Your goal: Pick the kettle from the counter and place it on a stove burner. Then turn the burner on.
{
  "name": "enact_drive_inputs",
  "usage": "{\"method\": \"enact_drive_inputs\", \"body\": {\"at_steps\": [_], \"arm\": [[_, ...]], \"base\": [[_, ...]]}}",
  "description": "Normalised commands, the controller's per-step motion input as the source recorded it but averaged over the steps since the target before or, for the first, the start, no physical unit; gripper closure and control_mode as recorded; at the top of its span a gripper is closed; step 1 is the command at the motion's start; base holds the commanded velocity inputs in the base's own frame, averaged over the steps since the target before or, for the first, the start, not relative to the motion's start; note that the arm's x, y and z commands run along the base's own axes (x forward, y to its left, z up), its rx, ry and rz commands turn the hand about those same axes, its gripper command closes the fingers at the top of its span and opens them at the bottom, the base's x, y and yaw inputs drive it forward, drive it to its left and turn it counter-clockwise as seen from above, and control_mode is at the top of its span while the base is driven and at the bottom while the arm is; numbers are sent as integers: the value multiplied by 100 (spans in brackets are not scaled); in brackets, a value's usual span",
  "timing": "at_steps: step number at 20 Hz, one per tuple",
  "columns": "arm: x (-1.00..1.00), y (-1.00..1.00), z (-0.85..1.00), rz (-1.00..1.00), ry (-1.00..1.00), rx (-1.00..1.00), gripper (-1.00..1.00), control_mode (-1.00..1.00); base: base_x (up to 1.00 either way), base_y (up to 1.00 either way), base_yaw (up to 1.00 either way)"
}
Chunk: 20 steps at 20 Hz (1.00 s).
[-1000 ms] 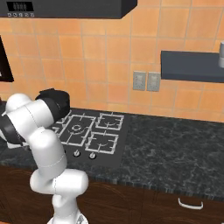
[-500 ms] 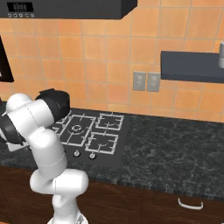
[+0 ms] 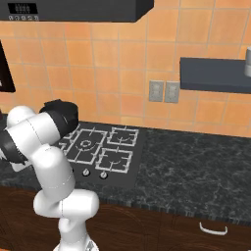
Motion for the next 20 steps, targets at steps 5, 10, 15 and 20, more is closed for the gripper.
{"method": "enact_drive_inputs", "body": {"at_steps": [5, 10, 15, 20], "arm": [[0, 0, -28, 47, 0, -1, 100, -100], [-5, 0, -1, 35, -2, 0, 100, -100], [-4, 0, 28, 18, -6, 0, 100, -100], [0, 0, 73, 13, -11, 0, 100, -100]], "base": [[0, 0, 0], [0, 0, 0], [0, 0, 0], [0, 0, 0]]}}
